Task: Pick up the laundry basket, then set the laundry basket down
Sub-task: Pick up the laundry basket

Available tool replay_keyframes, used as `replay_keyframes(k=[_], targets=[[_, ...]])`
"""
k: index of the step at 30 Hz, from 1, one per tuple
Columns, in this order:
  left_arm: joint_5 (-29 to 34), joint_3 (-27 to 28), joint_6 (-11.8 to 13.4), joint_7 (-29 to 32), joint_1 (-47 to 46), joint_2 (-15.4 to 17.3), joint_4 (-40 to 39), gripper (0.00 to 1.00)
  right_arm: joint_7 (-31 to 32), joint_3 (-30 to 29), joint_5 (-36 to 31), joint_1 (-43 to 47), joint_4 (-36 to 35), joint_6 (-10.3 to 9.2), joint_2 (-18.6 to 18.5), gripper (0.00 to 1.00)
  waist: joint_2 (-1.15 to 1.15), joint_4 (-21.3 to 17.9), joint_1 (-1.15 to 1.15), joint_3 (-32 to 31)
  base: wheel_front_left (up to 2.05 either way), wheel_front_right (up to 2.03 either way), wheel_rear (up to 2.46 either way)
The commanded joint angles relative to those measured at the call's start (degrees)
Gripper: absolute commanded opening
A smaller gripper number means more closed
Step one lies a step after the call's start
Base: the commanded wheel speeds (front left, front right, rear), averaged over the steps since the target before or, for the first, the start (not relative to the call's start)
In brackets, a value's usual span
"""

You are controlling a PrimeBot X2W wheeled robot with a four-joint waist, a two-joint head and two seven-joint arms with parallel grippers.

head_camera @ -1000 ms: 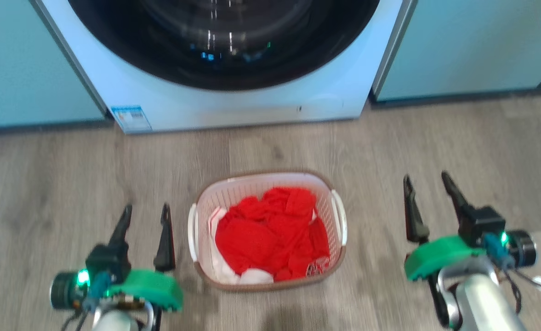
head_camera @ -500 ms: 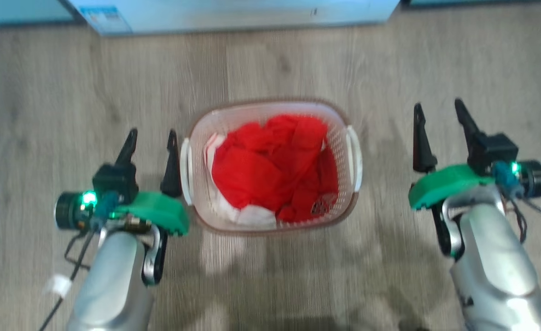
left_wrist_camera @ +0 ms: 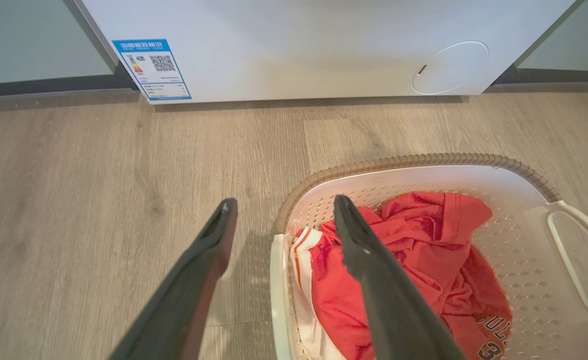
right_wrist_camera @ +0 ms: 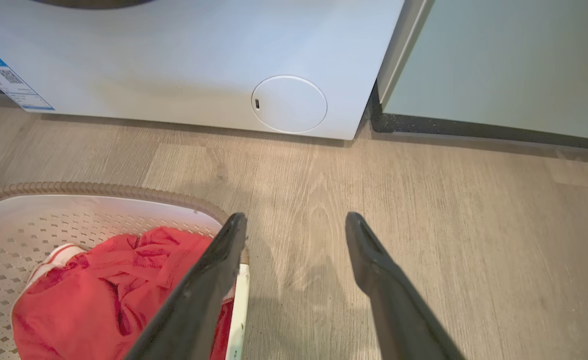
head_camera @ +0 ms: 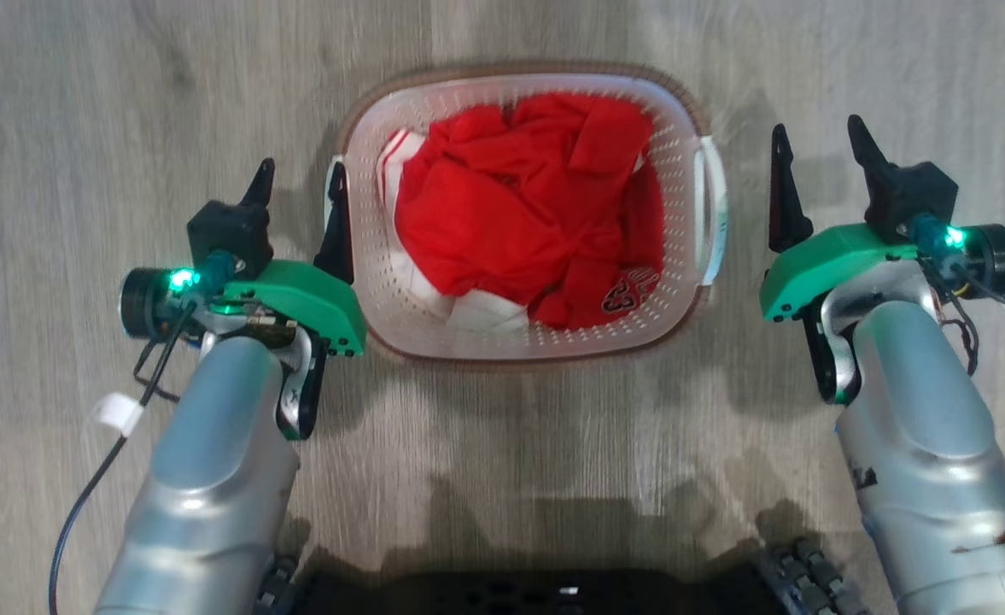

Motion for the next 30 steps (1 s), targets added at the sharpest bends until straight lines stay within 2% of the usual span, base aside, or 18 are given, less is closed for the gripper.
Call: replay_keyframes(k=[1, 17, 30], targets=[[-0.7, 0.9, -0.1, -0.5, 0.1, 1.0, -0.2, 1.0, -0.7, 1.1, -0.2, 0.5, -0.3, -0.09, 0.1, 1.0, 0.0, 0.8, -0.01, 2.1, 0.0, 0.0, 0.0], [-5.9, -6.8, -1.5, -0.5, -5.1, 1.0, 11.2, 1.0, -0.7, 2.7, 0.0, -3.0, 5.5, -0.09, 0.1, 1.0, 0.0, 2.1, -0.01, 8.2, 0.0, 0.0, 0.0], [-9.6, -11.6, -0.5, -0.5, -10.2, 1.0, 15.5, 1.0, -0.7, 4.6, 0.3, -6.0, 9.2, -0.09, 0.1, 1.0, 0.0, 2.9, -0.01, 13.0, 0.0, 0.0, 0.0]])
